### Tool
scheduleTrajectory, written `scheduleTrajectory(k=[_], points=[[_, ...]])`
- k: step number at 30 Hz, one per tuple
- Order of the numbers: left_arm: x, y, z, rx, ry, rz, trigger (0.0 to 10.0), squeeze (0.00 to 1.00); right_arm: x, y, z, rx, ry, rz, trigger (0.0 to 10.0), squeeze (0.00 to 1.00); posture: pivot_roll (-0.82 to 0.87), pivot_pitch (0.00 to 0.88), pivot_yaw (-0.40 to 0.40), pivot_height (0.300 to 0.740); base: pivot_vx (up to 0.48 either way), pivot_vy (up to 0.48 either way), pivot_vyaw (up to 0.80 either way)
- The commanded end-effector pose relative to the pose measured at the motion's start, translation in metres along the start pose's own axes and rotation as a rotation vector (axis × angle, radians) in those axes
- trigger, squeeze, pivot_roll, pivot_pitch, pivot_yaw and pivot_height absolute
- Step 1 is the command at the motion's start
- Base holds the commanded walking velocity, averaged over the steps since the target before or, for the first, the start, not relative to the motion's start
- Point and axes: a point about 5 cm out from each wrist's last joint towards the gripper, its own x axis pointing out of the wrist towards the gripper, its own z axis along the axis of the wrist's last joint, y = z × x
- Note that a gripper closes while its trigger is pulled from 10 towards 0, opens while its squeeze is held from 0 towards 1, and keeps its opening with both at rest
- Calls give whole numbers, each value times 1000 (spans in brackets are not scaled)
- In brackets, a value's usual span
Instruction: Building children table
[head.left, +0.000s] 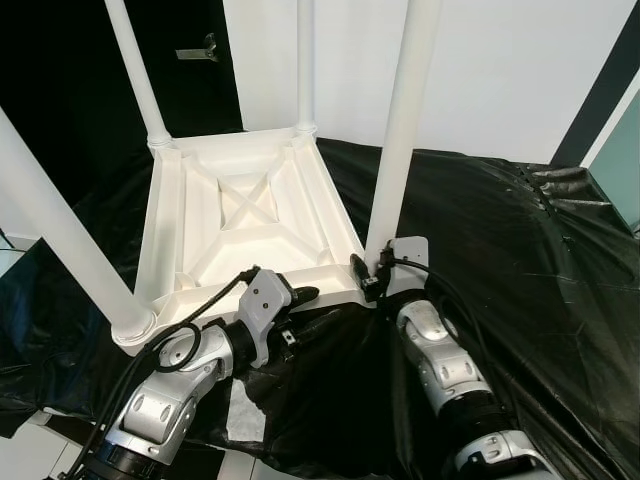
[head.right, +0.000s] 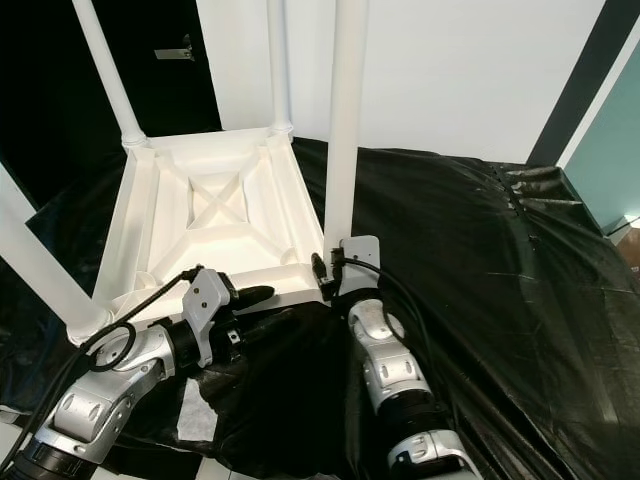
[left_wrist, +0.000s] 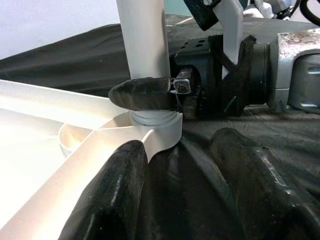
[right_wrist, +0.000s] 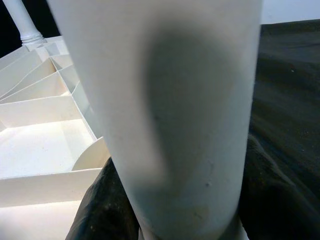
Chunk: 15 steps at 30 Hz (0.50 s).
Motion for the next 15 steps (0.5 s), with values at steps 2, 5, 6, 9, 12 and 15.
scheduleTrajectory(k=[2,5,6,9,12,15], points=[[1,-6,0,2,-4,-80,10000,0,-3,5,-8,-11,47,19,10000,0,58,0,-51,740,0,0,0],[2,-7,0,5,-4,-82,10000,0,-5,3,-8,-24,60,9,10000,0,62,0,-55,740,0,0,0],[2,-7,0,5,-4,-82,10000,0,-5,3,-9,-27,62,6,10000,0,62,0,-54,740,0,0,0],[2,-7,1,4,-5,-80,10000,0,-6,4,-6,-43,55,2,10000,1000,62,0,-53,740,0,0,0],[2,-8,1,4,-4,-80,10000,0,-7,4,-5,-43,48,13,10000,1000,64,0,-55,740,0,0,0],[2,-9,1,2,-2,-80,10000,0,-13,-3,-3,-48,21,63,10000,1000,65,0,-57,740,0,0,0]])
